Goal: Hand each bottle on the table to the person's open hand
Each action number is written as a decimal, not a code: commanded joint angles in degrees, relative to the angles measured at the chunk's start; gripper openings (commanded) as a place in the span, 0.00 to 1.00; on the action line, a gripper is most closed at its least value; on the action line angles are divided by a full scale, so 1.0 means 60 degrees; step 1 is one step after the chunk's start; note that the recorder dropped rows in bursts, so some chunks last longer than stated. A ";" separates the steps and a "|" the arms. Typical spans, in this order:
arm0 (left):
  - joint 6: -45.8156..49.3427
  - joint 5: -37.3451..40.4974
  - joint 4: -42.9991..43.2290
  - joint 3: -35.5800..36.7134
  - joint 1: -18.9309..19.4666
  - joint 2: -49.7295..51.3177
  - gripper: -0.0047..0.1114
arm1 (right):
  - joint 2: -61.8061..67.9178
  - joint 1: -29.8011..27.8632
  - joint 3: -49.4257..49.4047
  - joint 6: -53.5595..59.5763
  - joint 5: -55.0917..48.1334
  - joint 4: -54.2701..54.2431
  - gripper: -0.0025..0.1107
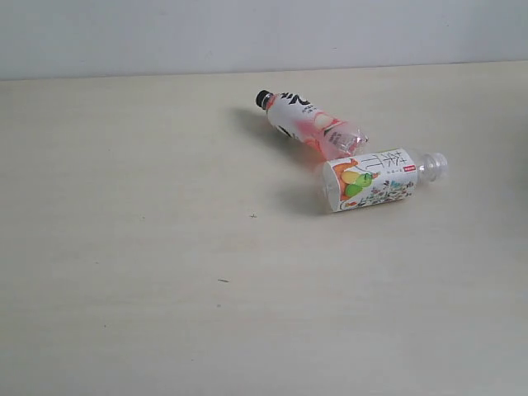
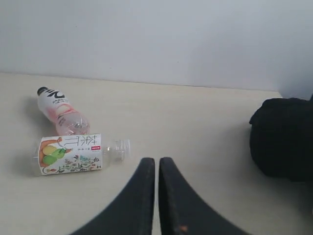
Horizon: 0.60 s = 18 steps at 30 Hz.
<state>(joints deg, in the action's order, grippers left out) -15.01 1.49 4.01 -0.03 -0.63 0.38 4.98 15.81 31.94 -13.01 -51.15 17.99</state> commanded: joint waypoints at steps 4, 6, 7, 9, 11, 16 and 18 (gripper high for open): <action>0.0004 -0.0043 0.0023 0.0005 0.0003 -0.0063 0.09 | -0.0455 -0.0024 -0.0636 -0.2616 0.0253 0.1072 0.15; 0.0004 -0.0043 0.0023 0.0005 0.0003 -0.0063 0.09 | -0.0711 -0.0024 -0.0806 -0.3411 0.0569 0.1166 0.16; 0.0004 -0.0043 0.0023 0.0005 0.0003 -0.0063 0.09 | -0.0829 -0.0024 -0.0912 -0.3651 0.0744 0.1320 0.17; 0.0004 -0.0043 0.0023 0.0005 0.0003 -0.0063 0.09 | -0.0829 -0.0024 -0.1034 -0.4054 0.0847 0.1599 0.19; 0.0004 -0.0043 0.0023 0.0005 0.0003 -0.0063 0.09 | -0.0829 0.0089 -0.1054 -0.4832 0.0713 0.2093 0.21; 0.0004 -0.0043 0.0023 0.0005 0.0003 -0.0063 0.09 | -0.0829 0.0429 -0.1060 -0.5103 0.0595 0.2344 0.24; 0.0004 -0.0043 0.0023 0.0005 0.0003 -0.0063 0.09 | -0.0829 0.0478 -0.1060 -0.5103 0.0582 0.2344 0.24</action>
<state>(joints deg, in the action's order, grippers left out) -15.01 1.49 4.01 -0.03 -0.63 0.38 0.23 18.32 25.84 -43.14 -47.76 31.01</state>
